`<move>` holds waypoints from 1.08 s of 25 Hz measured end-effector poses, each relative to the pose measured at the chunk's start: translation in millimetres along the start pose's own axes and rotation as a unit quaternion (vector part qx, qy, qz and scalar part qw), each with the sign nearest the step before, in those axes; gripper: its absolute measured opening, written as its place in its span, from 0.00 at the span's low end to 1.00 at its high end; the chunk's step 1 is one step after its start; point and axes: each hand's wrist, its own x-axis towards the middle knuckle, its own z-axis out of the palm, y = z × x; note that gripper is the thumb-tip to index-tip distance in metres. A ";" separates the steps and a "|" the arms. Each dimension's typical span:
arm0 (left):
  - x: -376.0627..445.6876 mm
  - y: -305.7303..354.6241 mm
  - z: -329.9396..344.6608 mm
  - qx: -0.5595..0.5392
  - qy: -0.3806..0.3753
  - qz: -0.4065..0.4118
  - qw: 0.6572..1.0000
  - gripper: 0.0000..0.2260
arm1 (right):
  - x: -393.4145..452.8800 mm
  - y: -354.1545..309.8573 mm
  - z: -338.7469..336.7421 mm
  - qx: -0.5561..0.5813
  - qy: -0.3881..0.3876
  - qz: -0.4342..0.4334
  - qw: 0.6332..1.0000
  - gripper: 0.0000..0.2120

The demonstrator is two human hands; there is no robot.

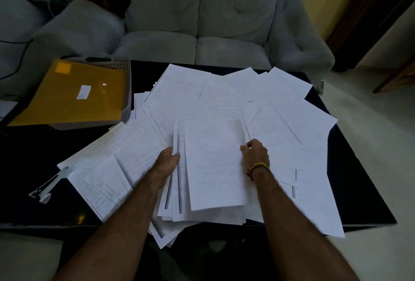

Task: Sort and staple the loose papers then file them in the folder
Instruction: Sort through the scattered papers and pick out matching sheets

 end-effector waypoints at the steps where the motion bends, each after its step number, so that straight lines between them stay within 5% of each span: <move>1: -4.3 6.6 2.2 -0.029 0.020 -0.015 0.999 0.18 | -2.3 -1.6 3.5 -0.017 0.001 -0.009 1.000 0.09; 5: -16.8 12.8 8.7 0.025 0.048 0.020 0.998 0.20 | -22.9 -5.0 17.7 -0.034 0.041 -0.027 0.998 0.13; 9: -32.1 27.9 5.0 -0.001 0.054 0.147 0.988 0.14 | -21.6 -16.8 -3.6 0.063 0.030 -0.036 0.997 0.32; 11: -39.9 55.8 -2.2 -0.070 0.066 0.207 0.974 0.11 | -20.5 -40.7 -26.1 0.205 0.003 -0.100 0.974 0.23; 13: -47.4 89.1 -8.4 -0.114 0.116 0.260 0.952 0.10 | -33.1 -72.7 -49.5 0.276 0.077 -0.212 0.934 0.11; 15: -59.1 115.5 -9.5 -0.124 0.150 0.310 0.931 0.09 | -56.6 -99.2 -62.4 0.287 0.214 -0.318 0.878 0.11; 17: -66.3 124.7 -8.8 -0.093 0.169 0.351 0.916 0.13 | -76.2 -105.4 -55.6 0.285 0.272 -0.348 0.850 0.07; 21: -66.1 127.5 -19.1 -0.003 0.212 0.429 0.878 0.31 | -88.9 -91.3 -40.2 0.300 0.186 -0.344 0.870 0.17; 24: -67.9 144.7 -22.3 0.071 0.286 0.495 0.817 0.26 | -83.9 -111.1 -60.9 0.254 0.259 -0.407 0.838 0.26; 27: -62.3 148.1 -20.5 0.077 0.314 0.516 0.793 0.18 | -73.2 -133.5 -73.8 0.143 0.358 -0.462 0.799 0.16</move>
